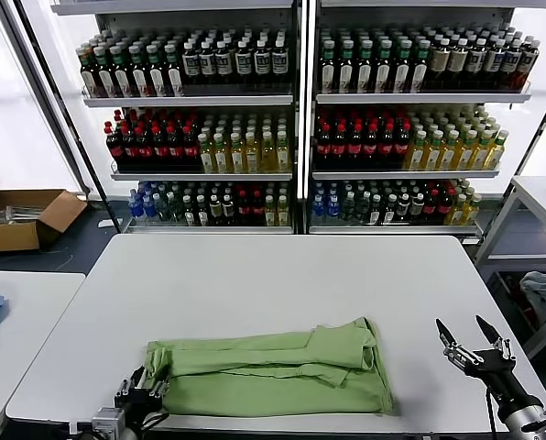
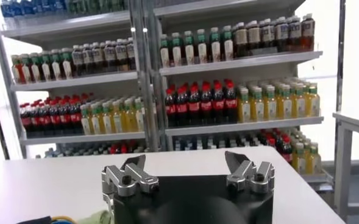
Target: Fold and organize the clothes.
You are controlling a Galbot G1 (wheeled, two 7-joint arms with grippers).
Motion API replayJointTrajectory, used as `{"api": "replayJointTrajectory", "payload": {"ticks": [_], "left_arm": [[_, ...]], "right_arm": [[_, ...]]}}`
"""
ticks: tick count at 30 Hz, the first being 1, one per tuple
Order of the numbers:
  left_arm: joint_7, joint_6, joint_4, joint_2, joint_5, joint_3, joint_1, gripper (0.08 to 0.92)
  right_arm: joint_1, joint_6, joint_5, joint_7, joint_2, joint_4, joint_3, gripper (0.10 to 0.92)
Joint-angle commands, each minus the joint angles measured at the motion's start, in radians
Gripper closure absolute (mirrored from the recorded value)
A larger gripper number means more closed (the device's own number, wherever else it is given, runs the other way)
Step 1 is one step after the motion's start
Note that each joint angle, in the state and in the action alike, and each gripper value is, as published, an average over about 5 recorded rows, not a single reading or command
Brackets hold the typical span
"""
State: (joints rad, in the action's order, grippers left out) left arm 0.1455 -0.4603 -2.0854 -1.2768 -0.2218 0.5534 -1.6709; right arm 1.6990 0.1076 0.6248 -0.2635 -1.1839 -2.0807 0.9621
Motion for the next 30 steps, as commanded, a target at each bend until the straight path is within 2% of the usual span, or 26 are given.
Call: {"api": "replayJointTrajectory", "payload": {"ticks": [1,8,13,16,19,24,30], "left_arm": [[0.019,0.010,0.058,-0.029,0.043,-0.062,-0.015,0.553],[0.013,0.014,0.062,-0.026,0.036,-0.057,-0.017,0.752],[0.012,0.021,-0.037,0.025,-0.002,0.017,0.003,0.869],[-0.003,0.013,-0.085,0.114,-0.065,0.122,0.029,0.886],[-0.040,0.015,-0.068,0.226,-0.111,0.278,0.060,0.889],[-0.119,0.040,0.082,0.395,-0.163,0.488,0.099,0.895],[-0.195,0.062,0.247,0.553,-0.188,0.594,0.142,0.895]], "right_arm": [[0.007,-0.009,0.012,0.003,-0.007,-0.005,0.013,0.203],[0.011,-0.010,0.021,0.003,-0.012,-0.020,0.019,0.203],[0.012,-0.008,0.026,0.005,-0.011,-0.028,0.024,0.203],[0.012,-0.007,0.030,0.005,-0.007,-0.032,0.028,0.203],[0.010,-0.006,0.036,0.005,-0.005,-0.035,0.029,0.203],[0.006,-0.006,0.040,0.005,-0.003,-0.037,0.026,0.203],[0.000,-0.005,0.043,0.006,0.002,-0.035,0.019,0.203]]}}
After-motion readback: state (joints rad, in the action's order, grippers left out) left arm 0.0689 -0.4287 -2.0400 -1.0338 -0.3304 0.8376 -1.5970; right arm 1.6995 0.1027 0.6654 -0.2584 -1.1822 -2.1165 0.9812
